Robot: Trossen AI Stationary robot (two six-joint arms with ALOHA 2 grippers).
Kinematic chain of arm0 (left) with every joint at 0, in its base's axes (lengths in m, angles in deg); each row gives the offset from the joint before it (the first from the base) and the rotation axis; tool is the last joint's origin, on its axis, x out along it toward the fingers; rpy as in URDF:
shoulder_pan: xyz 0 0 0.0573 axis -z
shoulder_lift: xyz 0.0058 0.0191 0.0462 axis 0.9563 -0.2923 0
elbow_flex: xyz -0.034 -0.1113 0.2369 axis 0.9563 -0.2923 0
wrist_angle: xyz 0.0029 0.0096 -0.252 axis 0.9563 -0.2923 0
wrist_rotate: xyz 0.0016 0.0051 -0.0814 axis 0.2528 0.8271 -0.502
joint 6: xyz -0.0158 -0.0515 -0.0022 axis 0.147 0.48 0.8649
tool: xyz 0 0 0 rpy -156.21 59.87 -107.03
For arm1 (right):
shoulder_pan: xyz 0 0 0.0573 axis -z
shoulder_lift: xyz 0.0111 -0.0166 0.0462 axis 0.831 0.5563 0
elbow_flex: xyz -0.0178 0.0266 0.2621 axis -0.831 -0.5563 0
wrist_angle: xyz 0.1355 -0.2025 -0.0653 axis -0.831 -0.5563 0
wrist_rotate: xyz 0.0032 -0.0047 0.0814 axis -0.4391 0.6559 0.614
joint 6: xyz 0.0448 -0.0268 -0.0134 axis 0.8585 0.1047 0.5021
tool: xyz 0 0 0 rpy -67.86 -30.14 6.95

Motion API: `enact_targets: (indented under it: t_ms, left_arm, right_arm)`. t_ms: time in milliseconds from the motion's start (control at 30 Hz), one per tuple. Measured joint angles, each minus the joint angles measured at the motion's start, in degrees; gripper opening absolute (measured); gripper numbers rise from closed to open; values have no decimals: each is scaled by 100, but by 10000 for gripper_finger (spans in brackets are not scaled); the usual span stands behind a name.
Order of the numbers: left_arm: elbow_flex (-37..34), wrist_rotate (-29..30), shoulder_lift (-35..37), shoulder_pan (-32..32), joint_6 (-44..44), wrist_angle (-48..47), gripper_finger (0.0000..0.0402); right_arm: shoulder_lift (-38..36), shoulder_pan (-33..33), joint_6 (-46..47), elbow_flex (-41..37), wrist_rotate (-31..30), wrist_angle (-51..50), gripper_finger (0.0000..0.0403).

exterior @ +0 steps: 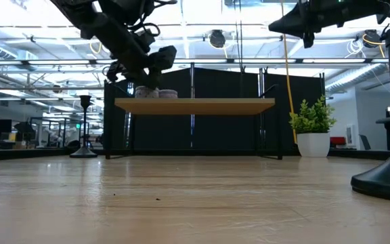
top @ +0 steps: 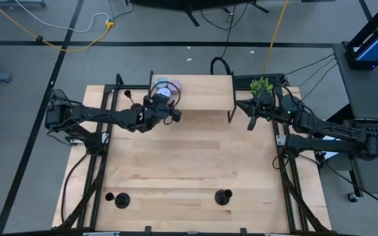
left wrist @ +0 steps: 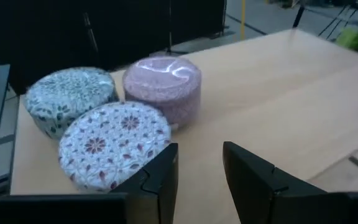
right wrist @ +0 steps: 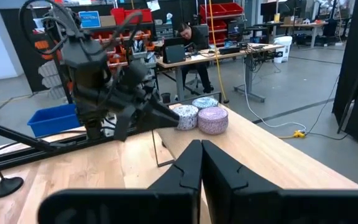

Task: Pick & Place candle stick holders
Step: Put the red patterned scented candle on the shelf, then put the top black candle holder on the shelf

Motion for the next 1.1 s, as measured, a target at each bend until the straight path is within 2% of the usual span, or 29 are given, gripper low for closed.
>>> enact_targets:
  t_ms: [133, 300, 433, 533, 700, 800, 967, 1100]
  left_arm:
    - [-8, -518, 327, 142, 141, 90, 131]
    - [6, -1556, 961, 517, 159, 88, 131]
    - [9, -1959, 1604, 980, -11, -466, 131]
    - [-22, -1501, 2108, 1361, 109, -1349, 131]
    - [-4, 334, 2870, 1703, 430, -1991, 131]
    - [-9, 962, 3231, 1570, 438, -2085, 131]
    - [-4, 1057, 3620, 924, 447, -2191, 131]
    - [170, 557, 3671, 214, 415, -2774, 131]
  right_arm:
    - [-2, 0, 0, 0, 0, -155, 0]
    - [-2, 4, -2, 0, 0, -462, 0]
    - [-7, 2, -4, 0, 0, -555, 0]
    - [-5, 2, -2, 0, 1, -586, 0]
    - [-5, 2, -3, 0, 3, -715, 0]
    - [-4, 0, -2, 0, 2, -708, 0]
    - [-2, 0, -2, 0, 2, -709, 0]
    - [-2, 0, -3, 0, 2, -707, 0]
